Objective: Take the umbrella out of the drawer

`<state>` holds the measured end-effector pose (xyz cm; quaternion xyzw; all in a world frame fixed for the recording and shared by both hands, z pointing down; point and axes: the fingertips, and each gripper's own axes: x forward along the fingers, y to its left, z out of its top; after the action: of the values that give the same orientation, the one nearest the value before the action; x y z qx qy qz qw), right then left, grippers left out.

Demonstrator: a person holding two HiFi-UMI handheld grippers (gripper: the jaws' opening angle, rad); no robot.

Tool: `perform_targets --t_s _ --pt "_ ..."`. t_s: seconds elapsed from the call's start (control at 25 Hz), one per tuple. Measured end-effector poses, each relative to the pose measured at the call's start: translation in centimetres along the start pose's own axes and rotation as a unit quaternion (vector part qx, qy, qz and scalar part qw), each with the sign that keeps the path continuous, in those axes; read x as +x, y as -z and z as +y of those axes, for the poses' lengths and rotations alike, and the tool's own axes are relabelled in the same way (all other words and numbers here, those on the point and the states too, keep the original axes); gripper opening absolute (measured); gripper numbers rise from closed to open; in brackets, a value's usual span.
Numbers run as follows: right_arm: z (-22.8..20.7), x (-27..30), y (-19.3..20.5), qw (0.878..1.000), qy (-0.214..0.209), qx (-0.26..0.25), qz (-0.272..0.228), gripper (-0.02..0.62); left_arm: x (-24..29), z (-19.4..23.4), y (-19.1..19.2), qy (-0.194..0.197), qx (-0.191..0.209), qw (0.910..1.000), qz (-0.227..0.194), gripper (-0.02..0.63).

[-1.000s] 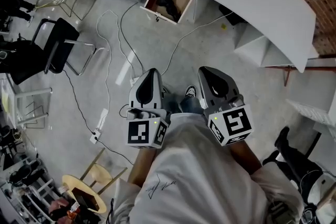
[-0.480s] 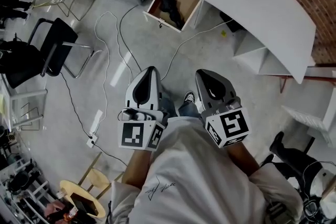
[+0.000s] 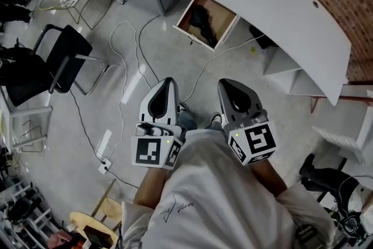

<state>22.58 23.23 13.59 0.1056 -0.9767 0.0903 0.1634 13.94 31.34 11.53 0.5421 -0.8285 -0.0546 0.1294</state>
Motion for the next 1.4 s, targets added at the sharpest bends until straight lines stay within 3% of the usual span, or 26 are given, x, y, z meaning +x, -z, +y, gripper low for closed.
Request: perform_targets --t_s 0.4,0.88,1.4 --pt "3.8 4.1 -2.3 0.999 0.041 0.001 -0.017 0.006 -0.7 7.0 -1.5 0.027 0.02 0.9994 0.008 0.017" --pt "4.4 7.2 -2.9 0.997 0.077 -0.003 -0.011 0.006 1.0 10.8 -1.5 0.042 0.026 0.9986 0.021 0.017" --pt "-1.7 12.4 -3.4 0.993 0.117 0.033 -0.003 0.008 10.4 10.6 -2.6 0.103 0.039 0.9934 0.035 0.017"
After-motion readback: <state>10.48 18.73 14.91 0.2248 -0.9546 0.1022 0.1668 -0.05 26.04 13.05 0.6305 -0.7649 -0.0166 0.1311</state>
